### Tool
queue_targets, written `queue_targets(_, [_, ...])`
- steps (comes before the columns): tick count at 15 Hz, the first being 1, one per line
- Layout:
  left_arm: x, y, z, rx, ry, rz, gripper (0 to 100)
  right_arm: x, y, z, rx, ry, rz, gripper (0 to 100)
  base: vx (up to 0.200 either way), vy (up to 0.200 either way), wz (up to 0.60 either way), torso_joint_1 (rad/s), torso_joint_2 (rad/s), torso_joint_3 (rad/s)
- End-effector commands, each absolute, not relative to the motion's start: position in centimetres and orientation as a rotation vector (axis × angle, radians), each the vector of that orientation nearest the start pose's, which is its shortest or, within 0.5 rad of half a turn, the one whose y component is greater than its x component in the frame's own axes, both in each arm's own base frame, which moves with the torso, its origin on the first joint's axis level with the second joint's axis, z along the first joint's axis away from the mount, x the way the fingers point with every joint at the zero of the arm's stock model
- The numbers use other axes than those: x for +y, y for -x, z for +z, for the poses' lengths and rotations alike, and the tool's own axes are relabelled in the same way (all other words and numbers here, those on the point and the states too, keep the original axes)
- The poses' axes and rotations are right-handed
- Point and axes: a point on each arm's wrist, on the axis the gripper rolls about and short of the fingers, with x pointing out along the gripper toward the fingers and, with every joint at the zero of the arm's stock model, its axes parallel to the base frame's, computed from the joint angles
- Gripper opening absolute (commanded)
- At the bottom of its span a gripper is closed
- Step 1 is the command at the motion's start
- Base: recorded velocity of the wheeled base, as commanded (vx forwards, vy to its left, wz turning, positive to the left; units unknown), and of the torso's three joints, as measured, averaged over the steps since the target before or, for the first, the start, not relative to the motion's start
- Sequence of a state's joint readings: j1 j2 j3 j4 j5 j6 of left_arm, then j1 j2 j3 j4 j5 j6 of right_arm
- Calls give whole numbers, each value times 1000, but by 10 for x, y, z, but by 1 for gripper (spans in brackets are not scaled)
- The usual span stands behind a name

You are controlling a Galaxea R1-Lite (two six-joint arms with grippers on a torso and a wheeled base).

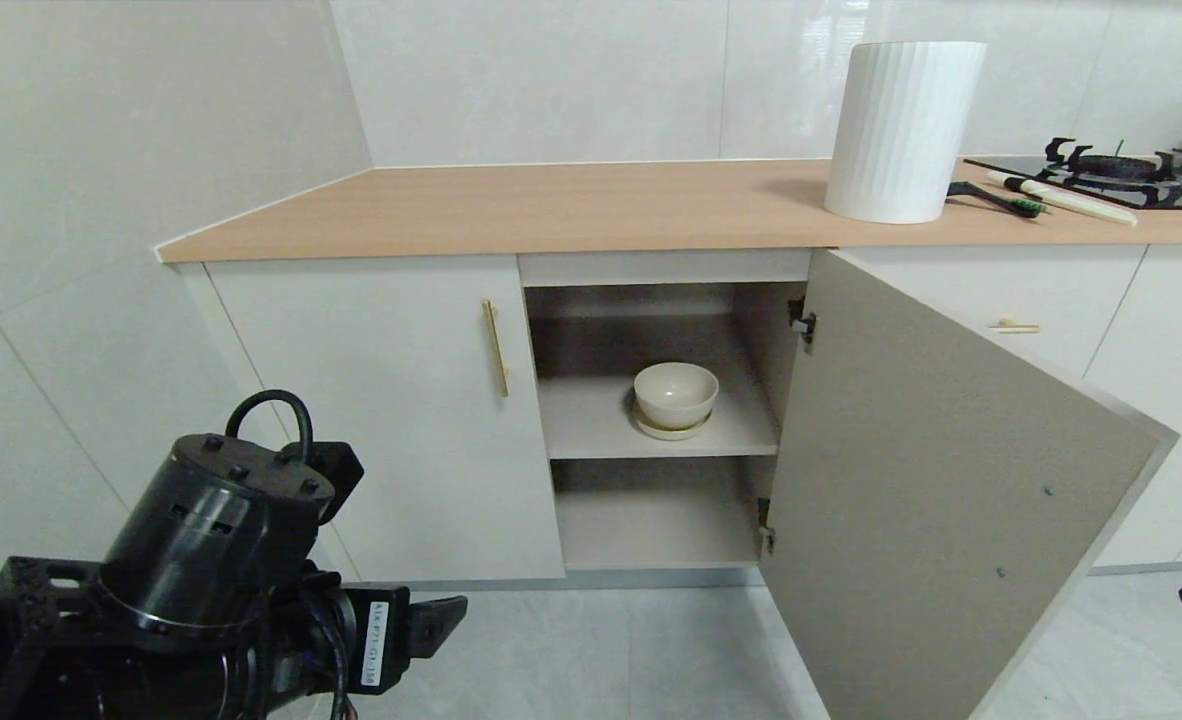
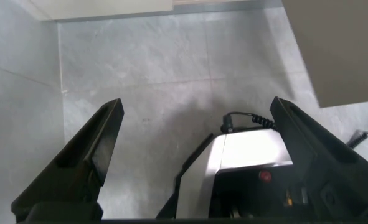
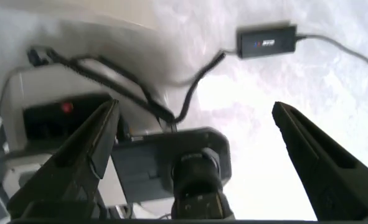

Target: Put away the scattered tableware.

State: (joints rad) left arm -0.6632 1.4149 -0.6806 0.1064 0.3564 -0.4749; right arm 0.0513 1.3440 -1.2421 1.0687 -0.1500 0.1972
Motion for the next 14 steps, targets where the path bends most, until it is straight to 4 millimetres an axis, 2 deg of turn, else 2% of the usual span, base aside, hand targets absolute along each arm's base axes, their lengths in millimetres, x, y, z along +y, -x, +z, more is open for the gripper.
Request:
queue_targets(1, [-118,-164,160,779,37,-106,100,-7,-166,252,1119,-99,-265,100,0,0,0,0,0,0])
queue_targets(3, [-118,-164,160,779,37,-106,100,-12,-186,244,1100,-122,-293,100,0,0,0,0,0,0])
queue_targets(4, [-118,-164,160,779,37,-106,100,-12,-186,244,1100,-122,-293,100,0,0,0,0,0,0])
queue_targets(5, [-118,-163,160,777,38,-106,100,-17,-204,235,1048,-166,-324,100,0,0,0,0,0,0])
queue_targets(7, [-118,-164,160,779,37,-106,100,-18,-213,228,1006,-190,-329,100,0,0,0,0,0,0])
queue_targets(8, [-118,-164,160,779,37,-106,100,-17,-223,219,975,-201,-328,100,0,0,0,0,0,0])
queue_targets(11, [-118,-164,160,779,37,-106,100,-8,-241,200,930,-222,-304,100,0,0,0,0,0,0])
queue_targets(14, [-118,-163,161,775,40,-107,100,12,-246,192,957,-229,-252,100,0,0,0,0,0,0])
